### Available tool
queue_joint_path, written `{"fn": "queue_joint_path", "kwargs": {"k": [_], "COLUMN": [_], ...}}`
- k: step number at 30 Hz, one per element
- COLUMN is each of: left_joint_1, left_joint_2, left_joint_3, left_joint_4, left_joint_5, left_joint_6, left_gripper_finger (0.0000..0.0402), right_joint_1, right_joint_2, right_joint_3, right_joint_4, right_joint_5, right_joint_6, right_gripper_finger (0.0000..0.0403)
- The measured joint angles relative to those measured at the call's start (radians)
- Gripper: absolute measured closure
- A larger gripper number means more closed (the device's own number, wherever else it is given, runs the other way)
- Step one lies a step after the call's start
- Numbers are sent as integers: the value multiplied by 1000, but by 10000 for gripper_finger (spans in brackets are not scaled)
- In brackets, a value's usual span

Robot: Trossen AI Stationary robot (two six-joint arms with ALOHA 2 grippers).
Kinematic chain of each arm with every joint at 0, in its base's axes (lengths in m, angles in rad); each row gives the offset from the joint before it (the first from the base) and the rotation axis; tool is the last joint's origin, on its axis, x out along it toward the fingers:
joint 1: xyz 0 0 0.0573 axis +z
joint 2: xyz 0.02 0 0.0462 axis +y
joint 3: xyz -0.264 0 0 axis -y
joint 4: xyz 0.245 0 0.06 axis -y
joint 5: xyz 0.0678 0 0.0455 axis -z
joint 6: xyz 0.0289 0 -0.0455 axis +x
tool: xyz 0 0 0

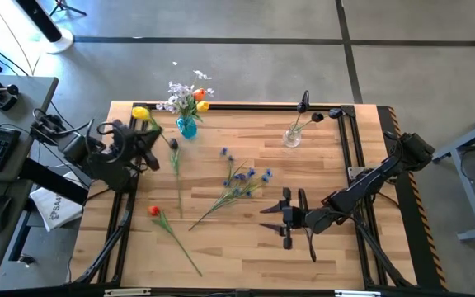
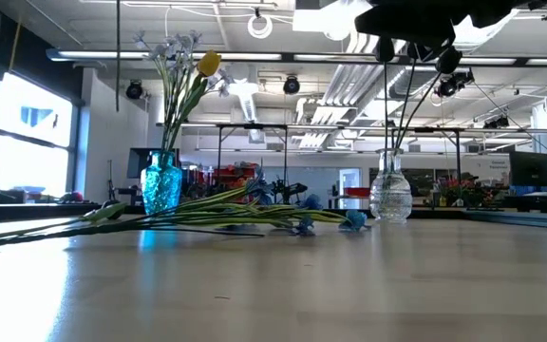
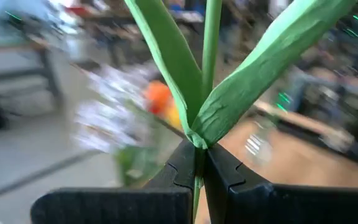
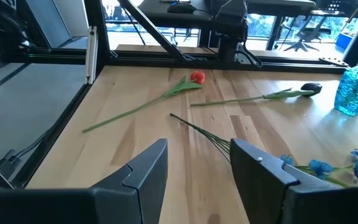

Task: Sort flowers into vase by color
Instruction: Put the yellow flower into the blue vase

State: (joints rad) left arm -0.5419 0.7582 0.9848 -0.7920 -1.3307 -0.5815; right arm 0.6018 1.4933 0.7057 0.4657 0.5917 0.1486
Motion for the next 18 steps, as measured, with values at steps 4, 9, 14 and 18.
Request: {"fn": "queue_joint_path", "kwargs": {"k": [4,9,14,18], "left_joint_1": [0,0,1,40], "left_joint_2": [-83,-231,-344,-384], "left_joint_3": [-57,-185,-330,-457], "left_joint_4": [0,19,292,751], "left_joint_5": [-131,-89,36,276], "left_joint_6": [-3,-48,131,524], "left_gripper_finger": [401,401,401,401], "right_joint_1": [0,0,-2,-8], "right_joint_2": [0,0,0,0], "right_joint_3": [0,0,0,0], "right_joint_4": [-1,-3,35,71], "right_joint_5": [-1,-1,-1,-1], "right_joint_6": [0,-17,-58,-86], "right_gripper_finger": [233,233,233,233]}}
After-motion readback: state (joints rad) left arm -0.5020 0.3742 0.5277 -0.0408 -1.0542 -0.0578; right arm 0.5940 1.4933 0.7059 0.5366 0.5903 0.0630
